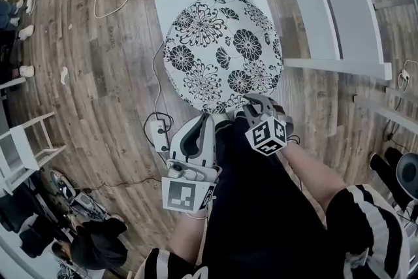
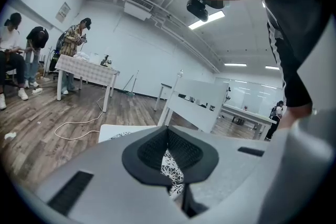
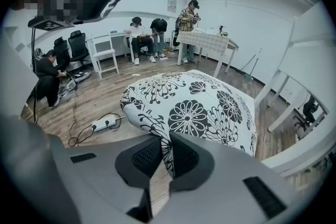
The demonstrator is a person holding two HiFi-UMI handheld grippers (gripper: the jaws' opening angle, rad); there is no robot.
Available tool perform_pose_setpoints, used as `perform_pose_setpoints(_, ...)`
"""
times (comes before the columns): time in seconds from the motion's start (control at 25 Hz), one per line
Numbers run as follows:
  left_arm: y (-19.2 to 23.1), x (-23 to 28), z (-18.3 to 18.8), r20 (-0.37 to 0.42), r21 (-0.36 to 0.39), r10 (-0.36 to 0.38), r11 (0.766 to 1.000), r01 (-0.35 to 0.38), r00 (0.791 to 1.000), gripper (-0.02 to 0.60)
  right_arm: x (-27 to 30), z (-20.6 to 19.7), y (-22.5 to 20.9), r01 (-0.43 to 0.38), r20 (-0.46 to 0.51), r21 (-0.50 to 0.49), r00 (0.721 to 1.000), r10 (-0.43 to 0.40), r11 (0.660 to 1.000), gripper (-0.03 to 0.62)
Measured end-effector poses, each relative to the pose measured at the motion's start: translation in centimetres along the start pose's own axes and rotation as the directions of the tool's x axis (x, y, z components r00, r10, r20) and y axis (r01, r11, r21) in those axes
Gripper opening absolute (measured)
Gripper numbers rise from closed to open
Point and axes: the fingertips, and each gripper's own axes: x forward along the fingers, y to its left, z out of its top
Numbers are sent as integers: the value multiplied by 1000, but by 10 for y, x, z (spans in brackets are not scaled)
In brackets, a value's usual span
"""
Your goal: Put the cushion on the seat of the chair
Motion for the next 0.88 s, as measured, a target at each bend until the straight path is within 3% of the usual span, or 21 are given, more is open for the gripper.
perform_pose_setpoints(0.88, -24, -17, -24, -3, -19, -46, 999, 45, 999, 3, 20, -9, 1, 42, 15, 20, 999, -42, 999, 32)
